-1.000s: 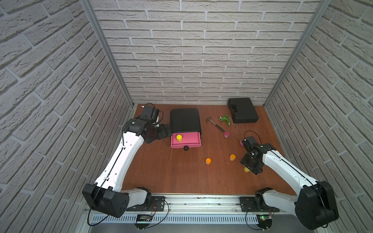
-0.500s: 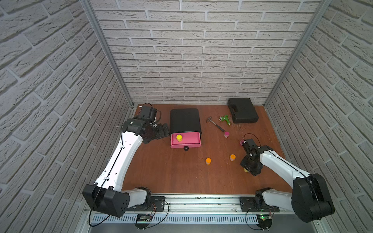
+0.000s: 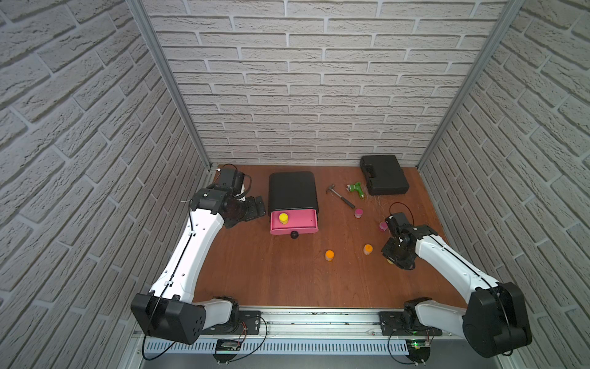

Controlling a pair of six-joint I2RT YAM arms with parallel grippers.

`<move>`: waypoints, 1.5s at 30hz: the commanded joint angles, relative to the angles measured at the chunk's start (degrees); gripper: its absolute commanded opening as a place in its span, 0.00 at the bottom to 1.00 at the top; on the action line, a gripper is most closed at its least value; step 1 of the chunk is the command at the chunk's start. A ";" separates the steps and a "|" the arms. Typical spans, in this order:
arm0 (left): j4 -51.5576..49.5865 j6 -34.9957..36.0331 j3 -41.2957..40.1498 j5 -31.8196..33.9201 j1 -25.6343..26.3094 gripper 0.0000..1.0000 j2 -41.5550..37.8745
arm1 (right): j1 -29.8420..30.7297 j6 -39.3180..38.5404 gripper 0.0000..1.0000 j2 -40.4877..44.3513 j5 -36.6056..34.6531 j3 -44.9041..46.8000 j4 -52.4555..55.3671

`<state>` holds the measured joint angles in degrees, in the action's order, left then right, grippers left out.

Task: Put the paint cans in the drawer according to color
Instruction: Pick up the paint can at the center of the board, then place the paint can in the drawer.

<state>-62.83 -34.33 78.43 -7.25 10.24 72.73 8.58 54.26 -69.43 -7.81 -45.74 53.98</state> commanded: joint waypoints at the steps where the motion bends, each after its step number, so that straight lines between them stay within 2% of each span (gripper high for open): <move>1: 2.90 -0.24 -3.54 -5.59 -2.54 0.92 -2.58 | 1.98 -3.98 0.28 0.13 -0.50 -5.92 4.83; 8: 8.18 -2.80 -9.80 -10.95 -5.35 0.82 -5.64 | 11.93 -6.29 0.25 -6.50 -3.23 -24.06 10.84; 16: 13.73 -6.29 -15.77 -16.29 -5.96 0.75 -7.50 | 27.00 -10.03 0.24 -21.05 -6.88 -50.60 17.45; 24: 17.62 -9.52 -19.14 -20.08 -6.02 0.67 -8.44 | 36.98 -14.19 0.23 -34.76 -7.19 -70.91 20.65; 31: 19.96 -10.46 -20.84 -22.91 -5.93 0.67 -8.44 | 41.02 -16.23 0.23 -42.89 -5.68 -78.74 20.91; 45: 21.99 -11.56 -22.54 -25.95 -5.85 0.64 -6.55 | 41.69 -16.47 0.30 -51.44 -5.02 -79.99 16.02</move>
<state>-42.65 -45.87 56.47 -31.64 4.56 65.49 50.09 38.09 -120.40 -12.80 -123.98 71.90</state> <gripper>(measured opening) 0.643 0.378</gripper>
